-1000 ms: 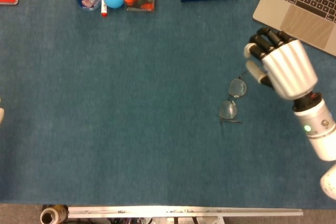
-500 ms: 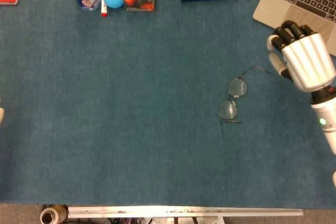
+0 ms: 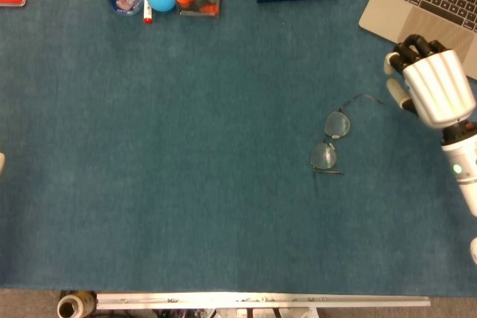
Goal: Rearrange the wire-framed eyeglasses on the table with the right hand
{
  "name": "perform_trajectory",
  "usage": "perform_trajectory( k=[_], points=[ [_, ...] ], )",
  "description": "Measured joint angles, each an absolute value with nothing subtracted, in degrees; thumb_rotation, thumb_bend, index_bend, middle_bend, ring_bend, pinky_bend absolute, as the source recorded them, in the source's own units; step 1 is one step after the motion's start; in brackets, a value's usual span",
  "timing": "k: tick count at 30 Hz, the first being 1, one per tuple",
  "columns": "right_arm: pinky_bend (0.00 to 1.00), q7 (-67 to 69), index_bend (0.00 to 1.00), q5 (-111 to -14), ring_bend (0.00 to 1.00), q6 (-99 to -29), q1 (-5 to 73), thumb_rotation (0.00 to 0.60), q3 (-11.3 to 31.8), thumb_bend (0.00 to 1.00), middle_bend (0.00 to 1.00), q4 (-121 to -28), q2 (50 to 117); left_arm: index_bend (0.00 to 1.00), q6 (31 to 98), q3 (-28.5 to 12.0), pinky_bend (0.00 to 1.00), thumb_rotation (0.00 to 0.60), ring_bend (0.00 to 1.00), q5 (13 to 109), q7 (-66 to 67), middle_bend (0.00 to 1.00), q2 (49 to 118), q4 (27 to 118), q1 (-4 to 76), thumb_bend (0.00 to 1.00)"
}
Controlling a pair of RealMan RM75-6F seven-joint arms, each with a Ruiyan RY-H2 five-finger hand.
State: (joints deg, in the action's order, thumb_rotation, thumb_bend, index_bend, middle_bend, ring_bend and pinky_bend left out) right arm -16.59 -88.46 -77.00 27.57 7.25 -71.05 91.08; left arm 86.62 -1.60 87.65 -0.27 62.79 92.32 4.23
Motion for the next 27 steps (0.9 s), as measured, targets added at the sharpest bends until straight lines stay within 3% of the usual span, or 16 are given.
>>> perform_trajectory(
  k=[12, 27],
  points=[
    [0.56, -10.9, 0.55, -90.3, 0.34, -78.6, 27.9, 0.6, 6.4, 0.18, 0.51, -65.6, 94.6, 0.51, 86.8, -1.6, 0.46, 0.6, 0.31, 87.7, -0.8, 0.48, 62.5, 92.3, 4.1, 0.28],
    [0.56, -6.8, 0.55, -93.1, 0.34, -83.4, 27.9, 0.6, 6.6, 0.22, 0.51, -61.8, 95.5, 0.51, 86.1, -1.4, 0.46, 0.6, 0.31, 87.8, 0.0, 0.48, 62.7, 92.5, 4.4, 0.28]
  ],
)
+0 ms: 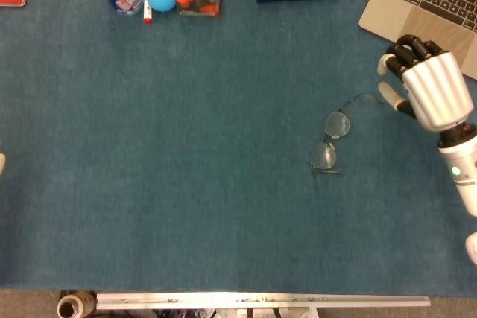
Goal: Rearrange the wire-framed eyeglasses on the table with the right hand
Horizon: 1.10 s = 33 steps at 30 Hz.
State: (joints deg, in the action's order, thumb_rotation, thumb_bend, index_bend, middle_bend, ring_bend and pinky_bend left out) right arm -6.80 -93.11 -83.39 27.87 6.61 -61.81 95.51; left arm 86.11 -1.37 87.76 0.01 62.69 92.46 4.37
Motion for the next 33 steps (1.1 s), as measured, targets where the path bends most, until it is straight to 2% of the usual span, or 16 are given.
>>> perform_trajectory(
  k=[16, 33],
  points=[
    [0.56, 11.1, 0.55, -93.4, 0.34, -80.7, 30.4, 0.6, 6.1, 0.17, 0.51, -52.8, 96.8, 0.51, 85.8, -1.3, 0.46, 0.6, 0.31, 87.7, -0.1, 0.48, 62.6, 92.5, 4.4, 0.28],
    [0.56, 23.9, 0.55, -99.3, 0.34, -85.6, 34.7, 0.6, 3.2, 0.08, 0.51, -37.5, 97.6, 0.51, 85.1, -1.1, 0.46, 0.6, 0.31, 87.5, 0.5, 0.48, 62.7, 92.6, 4.7, 0.28]
  ],
)
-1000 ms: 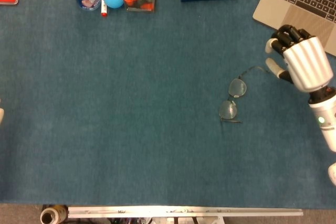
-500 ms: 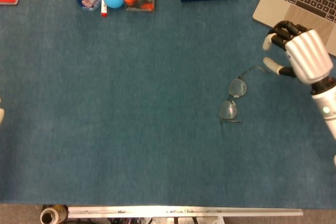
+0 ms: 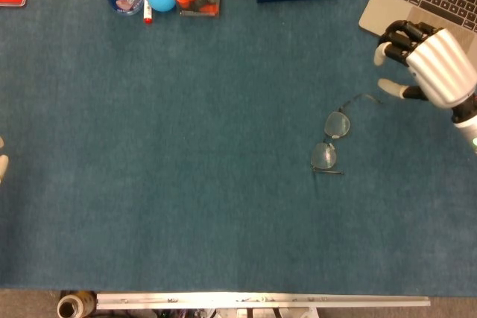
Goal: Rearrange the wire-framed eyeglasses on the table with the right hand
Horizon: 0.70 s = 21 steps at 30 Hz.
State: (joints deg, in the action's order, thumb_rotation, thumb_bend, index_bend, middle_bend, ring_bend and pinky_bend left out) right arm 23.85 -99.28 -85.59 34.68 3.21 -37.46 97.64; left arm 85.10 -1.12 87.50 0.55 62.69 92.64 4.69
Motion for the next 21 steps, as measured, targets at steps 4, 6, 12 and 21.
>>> perform_trajectory(
  k=[4, 6, 12, 21],
  points=[
    [0.56, 26.0, 0.55, -99.0, 0.34, -86.4, 34.7, 0.6, 2.9, 0.08, 0.51, -34.5, 99.7, 0.51, 85.1, -1.1, 0.46, 0.6, 0.31, 87.4, 0.4, 0.48, 62.6, 92.7, 4.7, 0.28],
    [0.56, 26.7, 0.55, -98.9, 0.34, -86.9, 34.7, 0.6, 2.8, 0.08, 0.51, -33.3, 100.7, 0.51, 85.2, -1.2, 0.46, 0.6, 0.31, 87.4, 0.3, 0.48, 62.6, 92.7, 4.6, 0.28],
    [0.56, 29.0, 0.55, -98.6, 0.34, -88.7, 34.8, 0.6, 2.5, 0.08, 0.51, -29.5, 103.7, 0.51, 85.3, -1.1, 0.46, 0.6, 0.31, 87.5, -0.1, 0.48, 62.4, 92.7, 4.6, 0.28],
    [0.56, 32.1, 0.55, -98.1, 0.34, -90.0, 34.5, 0.6, 1.6, 0.08, 0.52, -25.4, 106.7, 0.51, 85.1, -1.1, 0.46, 0.6, 0.31, 87.4, 0.1, 0.48, 62.4, 92.8, 4.6, 0.28]
  ],
)
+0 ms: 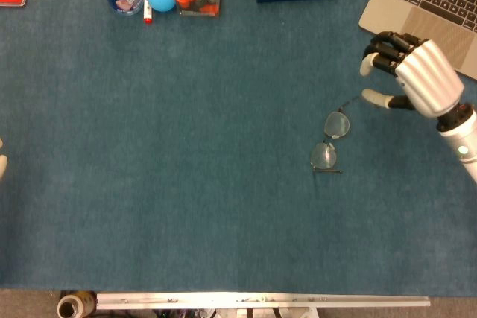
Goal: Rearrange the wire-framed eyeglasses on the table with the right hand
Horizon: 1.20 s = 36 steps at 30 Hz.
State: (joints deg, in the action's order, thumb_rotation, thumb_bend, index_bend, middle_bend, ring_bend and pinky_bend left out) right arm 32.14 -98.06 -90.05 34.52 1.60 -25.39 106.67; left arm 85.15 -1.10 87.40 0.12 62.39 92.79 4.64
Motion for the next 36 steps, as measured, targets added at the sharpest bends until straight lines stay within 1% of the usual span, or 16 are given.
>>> perform_trajectory(
  k=[36],
  points=[
    [0.56, 34.9, 0.55, -98.2, 0.34, -89.6, 33.1, 0.6, -2.4, 0.08, 0.52, -23.4, 111.8, 0.51, 85.1, -1.1, 0.46, 0.6, 0.31, 87.3, 0.2, 0.48, 62.2, 93.1, 4.6, 0.28]
  ],
)
